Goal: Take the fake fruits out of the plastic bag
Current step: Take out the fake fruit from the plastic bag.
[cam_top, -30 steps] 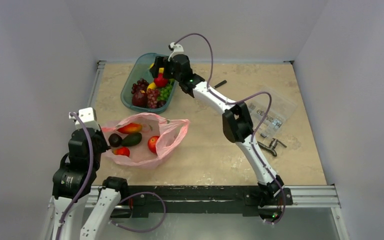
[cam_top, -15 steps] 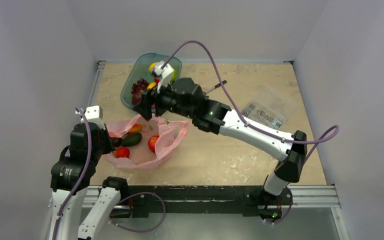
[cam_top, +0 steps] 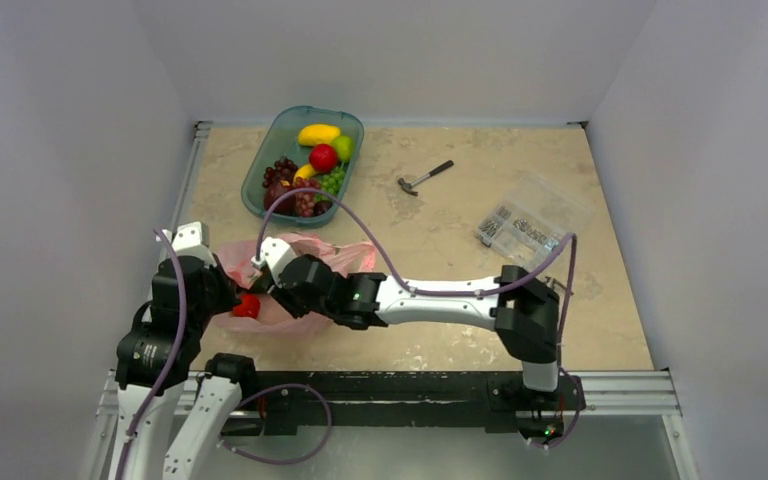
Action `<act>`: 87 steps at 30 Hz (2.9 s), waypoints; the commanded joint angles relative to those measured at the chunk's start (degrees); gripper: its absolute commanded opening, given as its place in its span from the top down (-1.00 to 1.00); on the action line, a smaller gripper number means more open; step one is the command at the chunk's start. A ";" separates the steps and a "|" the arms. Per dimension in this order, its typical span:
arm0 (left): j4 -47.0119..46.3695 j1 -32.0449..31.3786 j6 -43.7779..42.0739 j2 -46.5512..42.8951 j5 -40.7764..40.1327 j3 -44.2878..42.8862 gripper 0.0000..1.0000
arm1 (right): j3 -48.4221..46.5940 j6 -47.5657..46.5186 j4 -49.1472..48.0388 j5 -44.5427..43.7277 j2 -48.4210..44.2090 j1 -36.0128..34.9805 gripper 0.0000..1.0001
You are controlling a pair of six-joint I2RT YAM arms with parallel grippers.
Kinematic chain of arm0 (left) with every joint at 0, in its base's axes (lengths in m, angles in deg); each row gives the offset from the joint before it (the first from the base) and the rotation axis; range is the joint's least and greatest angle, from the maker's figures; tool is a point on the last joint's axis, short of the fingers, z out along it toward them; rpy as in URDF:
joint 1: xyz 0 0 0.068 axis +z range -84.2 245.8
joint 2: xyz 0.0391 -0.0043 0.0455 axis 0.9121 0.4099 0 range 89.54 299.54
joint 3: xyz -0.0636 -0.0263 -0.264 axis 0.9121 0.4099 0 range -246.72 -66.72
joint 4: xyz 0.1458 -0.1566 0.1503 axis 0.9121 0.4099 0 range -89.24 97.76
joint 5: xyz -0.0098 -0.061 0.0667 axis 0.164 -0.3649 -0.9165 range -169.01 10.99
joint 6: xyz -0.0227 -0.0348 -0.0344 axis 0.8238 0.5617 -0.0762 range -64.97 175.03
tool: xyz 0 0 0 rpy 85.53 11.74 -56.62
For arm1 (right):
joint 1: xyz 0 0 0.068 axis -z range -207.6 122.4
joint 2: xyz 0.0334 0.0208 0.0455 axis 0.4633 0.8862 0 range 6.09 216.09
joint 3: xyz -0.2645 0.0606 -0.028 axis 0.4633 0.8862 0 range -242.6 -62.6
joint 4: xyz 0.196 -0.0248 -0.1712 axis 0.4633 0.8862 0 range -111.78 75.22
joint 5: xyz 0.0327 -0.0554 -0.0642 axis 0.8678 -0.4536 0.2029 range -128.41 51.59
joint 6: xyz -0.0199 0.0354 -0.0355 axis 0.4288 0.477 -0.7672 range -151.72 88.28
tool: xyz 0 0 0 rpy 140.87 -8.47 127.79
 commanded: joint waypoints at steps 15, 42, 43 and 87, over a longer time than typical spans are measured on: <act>-8.15 0.03 1.23 -4.68 1.28 6.73 1.00 | 15.13 8.83 0.14 -16.73 -0.69 -3.27 0.29; -9.08 0.07 0.79 -2.72 3.80 6.94 1.00 | 13.09 6.65 -9.84 -10.70 -2.49 -3.12 -0.09; -9.17 0.07 0.79 -2.71 3.88 6.91 1.00 | 12.31 6.78 -9.80 -11.48 -1.73 -3.17 -0.09; -9.69 0.54 0.18 -2.33 5.93 7.06 1.00 | 6.07 -2.87 -8.65 -20.91 6.54 -1.29 0.44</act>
